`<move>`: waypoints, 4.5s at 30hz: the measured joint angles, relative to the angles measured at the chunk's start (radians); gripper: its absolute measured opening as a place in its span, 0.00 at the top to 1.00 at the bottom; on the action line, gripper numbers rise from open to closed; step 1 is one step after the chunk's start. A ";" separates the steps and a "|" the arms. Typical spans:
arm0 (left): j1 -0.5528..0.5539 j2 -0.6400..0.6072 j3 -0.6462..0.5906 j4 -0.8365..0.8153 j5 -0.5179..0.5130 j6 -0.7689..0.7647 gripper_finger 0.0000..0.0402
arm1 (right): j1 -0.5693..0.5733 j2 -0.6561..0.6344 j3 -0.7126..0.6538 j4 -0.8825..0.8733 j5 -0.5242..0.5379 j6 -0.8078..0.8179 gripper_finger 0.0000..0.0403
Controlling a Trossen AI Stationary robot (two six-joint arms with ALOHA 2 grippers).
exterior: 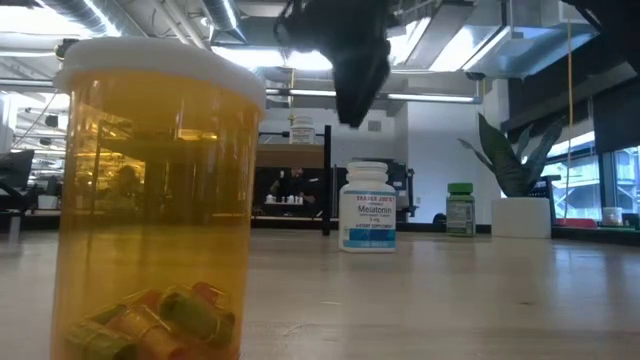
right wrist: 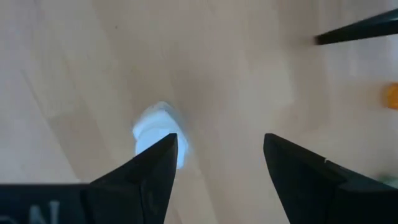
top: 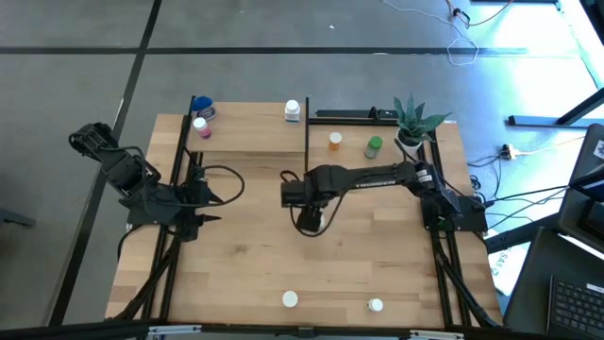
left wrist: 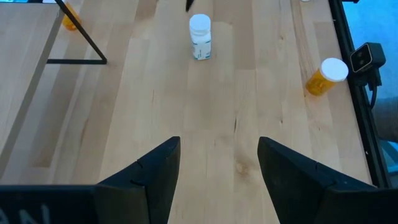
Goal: Pick and place medicine bottles onto shelf by color
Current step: Put the white pill bottle on the shelf
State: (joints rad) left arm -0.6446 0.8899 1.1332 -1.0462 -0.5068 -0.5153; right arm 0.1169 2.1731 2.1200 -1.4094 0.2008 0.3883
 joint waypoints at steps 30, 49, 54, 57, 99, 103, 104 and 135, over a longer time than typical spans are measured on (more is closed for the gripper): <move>0.132 0.390 0.000 0.517 -0.101 0.211 0.48 | 0.321 -0.310 0.183 -0.157 0.278 0.046 0.41; 0.163 0.657 0.000 0.706 -0.111 0.137 0.48 | 0.427 -0.355 0.183 -0.160 0.261 -0.084 0.41; 0.188 0.717 0.000 0.756 -0.131 0.131 0.48 | 0.475 -0.372 0.183 -0.161 0.271 -0.097 0.41; 0.218 0.744 0.000 0.792 -0.121 0.129 0.48 | 0.497 -0.382 0.183 -0.161 0.303 -0.076 0.41; 0.398 0.855 0.000 0.995 0.076 0.177 0.48 | 0.517 -0.390 0.182 -0.054 0.300 -0.079 0.41; 0.394 0.855 0.000 0.989 0.076 0.136 0.48 | 0.517 -0.389 0.182 -0.032 0.300 -0.080 0.41; 0.394 0.855 0.000 0.987 0.076 0.138 0.48 | 0.517 -0.389 0.182 -0.027 0.300 -0.079 0.41; 0.477 0.940 0.001 1.065 0.136 0.235 0.22 | 0.517 -0.389 0.182 0.007 0.293 -0.081 0.41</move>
State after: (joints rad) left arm -0.1677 1.8300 1.1344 0.0185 -0.3706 -0.2806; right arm 0.6337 1.7840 2.3020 -1.4021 0.4938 0.3075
